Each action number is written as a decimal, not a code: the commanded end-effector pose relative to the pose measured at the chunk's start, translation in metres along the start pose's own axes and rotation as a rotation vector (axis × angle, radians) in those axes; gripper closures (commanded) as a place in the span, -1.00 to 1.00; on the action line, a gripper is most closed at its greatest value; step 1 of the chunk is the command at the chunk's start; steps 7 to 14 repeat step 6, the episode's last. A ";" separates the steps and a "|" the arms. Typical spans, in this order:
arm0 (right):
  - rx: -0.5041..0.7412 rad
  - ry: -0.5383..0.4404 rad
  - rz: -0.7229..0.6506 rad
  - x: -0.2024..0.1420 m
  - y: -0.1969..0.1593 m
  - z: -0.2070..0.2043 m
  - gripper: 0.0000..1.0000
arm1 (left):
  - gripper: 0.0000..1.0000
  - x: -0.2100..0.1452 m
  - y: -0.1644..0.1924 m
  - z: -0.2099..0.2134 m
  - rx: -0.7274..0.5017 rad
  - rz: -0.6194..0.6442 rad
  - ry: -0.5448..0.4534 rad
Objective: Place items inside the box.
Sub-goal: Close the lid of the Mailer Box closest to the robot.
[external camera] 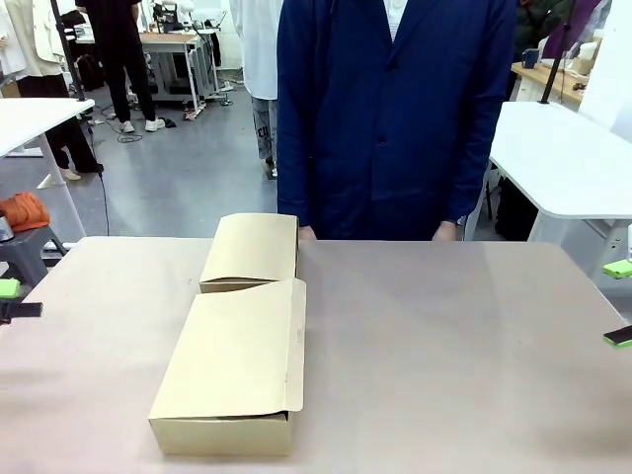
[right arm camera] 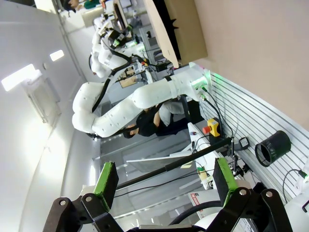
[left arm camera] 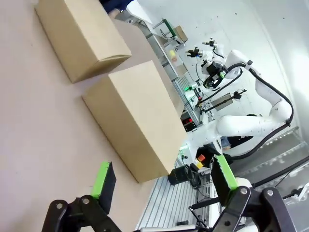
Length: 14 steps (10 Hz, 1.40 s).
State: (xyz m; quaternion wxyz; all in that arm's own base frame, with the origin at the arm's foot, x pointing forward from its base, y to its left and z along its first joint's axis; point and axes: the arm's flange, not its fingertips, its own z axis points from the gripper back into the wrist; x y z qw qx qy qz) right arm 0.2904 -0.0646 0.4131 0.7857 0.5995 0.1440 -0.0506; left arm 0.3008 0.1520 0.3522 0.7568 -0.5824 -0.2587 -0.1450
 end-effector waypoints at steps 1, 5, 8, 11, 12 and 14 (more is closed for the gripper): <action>0.007 -0.007 -0.009 0.000 0.006 0.002 -1.00 | -1.00 -0.001 -0.005 0.000 -0.010 0.006 -0.025; 0.007 -0.007 -0.009 0.000 0.006 0.002 -1.00 | -1.00 -0.001 -0.005 0.000 -0.010 0.006 -0.025; 0.007 -0.007 -0.009 0.000 0.006 0.002 -1.00 | -1.00 -0.001 -0.005 0.000 -0.010 0.006 -0.025; 0.007 -0.007 -0.009 0.000 0.006 0.002 -1.00 | -1.00 -0.001 -0.005 0.000 -0.010 0.006 -0.025; 0.007 -0.007 -0.009 0.000 0.006 0.002 -1.00 | -1.00 -0.001 -0.005 0.000 -0.010 0.006 -0.025; 0.007 -0.007 -0.009 0.000 0.006 0.002 -1.00 | -1.00 -0.001 -0.005 0.000 -0.010 0.006 -0.025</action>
